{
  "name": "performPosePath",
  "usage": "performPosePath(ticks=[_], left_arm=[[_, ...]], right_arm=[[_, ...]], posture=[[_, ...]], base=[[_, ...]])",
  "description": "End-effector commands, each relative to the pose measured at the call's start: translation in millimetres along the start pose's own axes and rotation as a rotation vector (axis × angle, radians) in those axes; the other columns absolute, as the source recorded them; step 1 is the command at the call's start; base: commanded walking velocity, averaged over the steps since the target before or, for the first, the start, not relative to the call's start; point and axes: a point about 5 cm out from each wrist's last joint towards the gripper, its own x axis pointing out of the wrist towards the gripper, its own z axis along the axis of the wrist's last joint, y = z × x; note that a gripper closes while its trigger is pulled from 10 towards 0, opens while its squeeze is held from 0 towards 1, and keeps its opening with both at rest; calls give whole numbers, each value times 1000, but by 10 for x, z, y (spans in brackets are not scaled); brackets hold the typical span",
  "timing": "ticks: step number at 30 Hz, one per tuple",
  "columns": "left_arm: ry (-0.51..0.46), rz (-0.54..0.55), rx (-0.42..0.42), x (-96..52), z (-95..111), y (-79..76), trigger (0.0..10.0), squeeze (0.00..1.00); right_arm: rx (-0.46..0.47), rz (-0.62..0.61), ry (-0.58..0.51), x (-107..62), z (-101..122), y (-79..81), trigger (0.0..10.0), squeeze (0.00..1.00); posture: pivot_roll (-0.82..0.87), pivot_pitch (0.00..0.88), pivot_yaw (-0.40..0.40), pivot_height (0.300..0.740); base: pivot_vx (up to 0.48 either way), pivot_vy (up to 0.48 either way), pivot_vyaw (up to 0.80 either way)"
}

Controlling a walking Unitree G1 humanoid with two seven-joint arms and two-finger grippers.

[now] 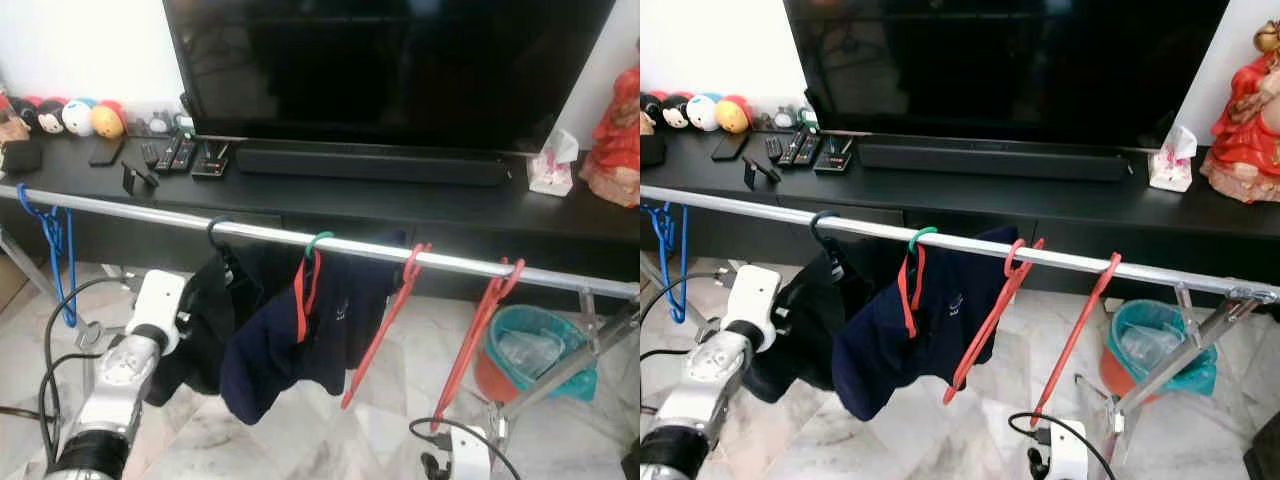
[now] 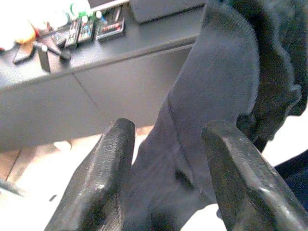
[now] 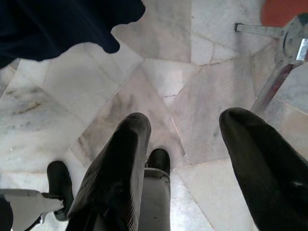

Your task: Hang hanger

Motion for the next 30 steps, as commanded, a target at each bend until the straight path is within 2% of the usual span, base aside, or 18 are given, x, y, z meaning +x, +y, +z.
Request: performPosePath(ticks=[1, 4, 7, 8, 9, 11, 17, 24, 30], left_arm=[[9, -12, 12, 28, -5, 56, 10000, 0], [36, -5, 12, 67, -45, 116, 10000, 0], [68, 9, -15, 92, -85, 187, 10000, 0], [74, 3, -62, 100, -98, 207, 10000, 0], [74, 3, -62, 100, -98, 207, 10000, 0], [91, -34, -98, 100, -133, 209, 10000, 0], [65, -124, -129, 95, -147, 142, 10000, 0], [87, -209, -127, 65, -212, 77, 10000, 0], [89, -357, -157, 61, -204, -47, 10000, 0]], right_arm=[[-2, 0, 13, -3, -25, 17, 10000, 0], [-4, 1, 11, -6, -31, 12, 10000, 0], [3, -8, -2, -20, -27, -91, 10000, 0], [4, -14, -7, -28, -24, -147, 10000, 0], [4, -14, -7, -28, -24, -147, 10000, 0], [7, -25, -12, -62, -48, -290, 10000, 0], [6, -29, -8, -97, -93, -388, 10000, 0], [1, -22, -3, -97, -96, -386, 10000, 0], [-6, -6, -6, -28, 4, -204, 10000, 0]], posture=[[-38, 0, -1, 740], [-47, 0, 0, 740], [-53, 0, 3, 740], [-56, 0, 3, 740], [-56, 0, 3, 740], [-57, 0, 1, 740], [-50, 0, -2, 740], [-48, 0, -5, 740], [-47, 0, -5, 740]], base=[[0, 0, 0], [0, 0, 0], [0, 0, 0], [0, 0, 0], [0, 0, 0], [0, 0, 0], [0, 0, 0], [0, 0, 0], [0, 0, 0]])
